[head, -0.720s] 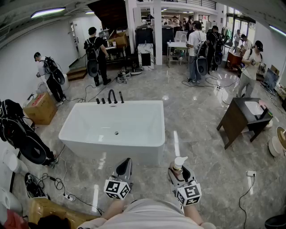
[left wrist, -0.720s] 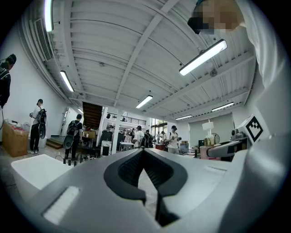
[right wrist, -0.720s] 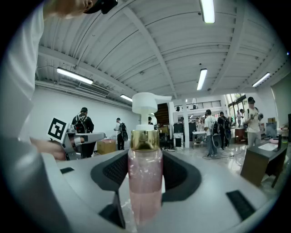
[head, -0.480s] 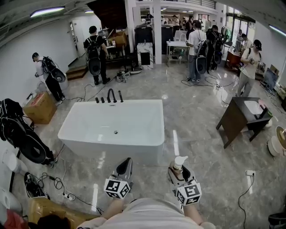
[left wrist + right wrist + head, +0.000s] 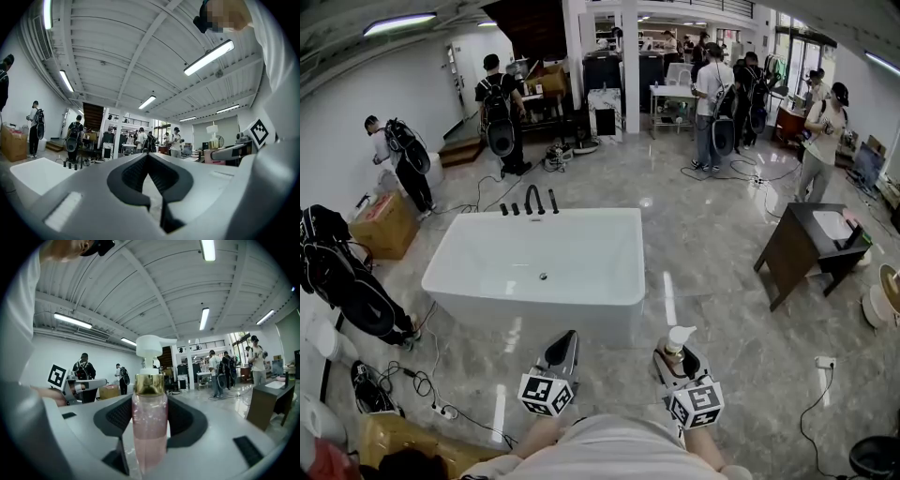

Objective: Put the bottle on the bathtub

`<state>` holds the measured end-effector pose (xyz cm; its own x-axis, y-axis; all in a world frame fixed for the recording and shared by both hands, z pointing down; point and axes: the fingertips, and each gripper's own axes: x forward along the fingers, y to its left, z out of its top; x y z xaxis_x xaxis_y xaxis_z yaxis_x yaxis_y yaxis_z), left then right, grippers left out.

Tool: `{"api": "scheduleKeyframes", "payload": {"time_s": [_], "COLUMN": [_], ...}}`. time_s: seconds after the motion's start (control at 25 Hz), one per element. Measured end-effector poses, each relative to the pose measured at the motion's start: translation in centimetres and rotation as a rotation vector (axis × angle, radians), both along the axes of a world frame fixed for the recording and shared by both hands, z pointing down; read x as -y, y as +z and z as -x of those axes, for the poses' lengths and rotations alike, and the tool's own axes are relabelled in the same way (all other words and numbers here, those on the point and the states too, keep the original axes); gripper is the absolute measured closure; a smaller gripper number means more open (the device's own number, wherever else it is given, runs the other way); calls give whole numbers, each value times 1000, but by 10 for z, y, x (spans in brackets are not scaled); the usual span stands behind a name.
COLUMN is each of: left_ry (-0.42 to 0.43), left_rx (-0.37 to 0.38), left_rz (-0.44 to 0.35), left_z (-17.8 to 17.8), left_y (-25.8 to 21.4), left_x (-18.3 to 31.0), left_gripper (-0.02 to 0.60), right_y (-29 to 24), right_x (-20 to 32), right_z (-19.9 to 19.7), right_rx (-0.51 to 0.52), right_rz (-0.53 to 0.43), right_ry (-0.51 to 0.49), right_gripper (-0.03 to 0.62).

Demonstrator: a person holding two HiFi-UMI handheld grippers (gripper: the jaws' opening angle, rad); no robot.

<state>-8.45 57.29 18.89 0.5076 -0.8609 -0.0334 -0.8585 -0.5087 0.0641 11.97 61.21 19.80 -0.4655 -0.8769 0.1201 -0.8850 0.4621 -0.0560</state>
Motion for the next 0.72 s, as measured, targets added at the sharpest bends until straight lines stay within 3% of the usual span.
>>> {"api": "scheduleKeyframes", "payload": {"time_s": [0.72], "left_ry": [14], "left_rx": [16], "left_rz": [17], "left_z": [-20], "left_y": [12], "left_x": [25], "left_gripper": [578], "right_y": [10], "right_x": [26], "right_z": [-20], "right_rx": [18], "right_rz": [17], "right_ry": [35], "right_gripper": [378]}}
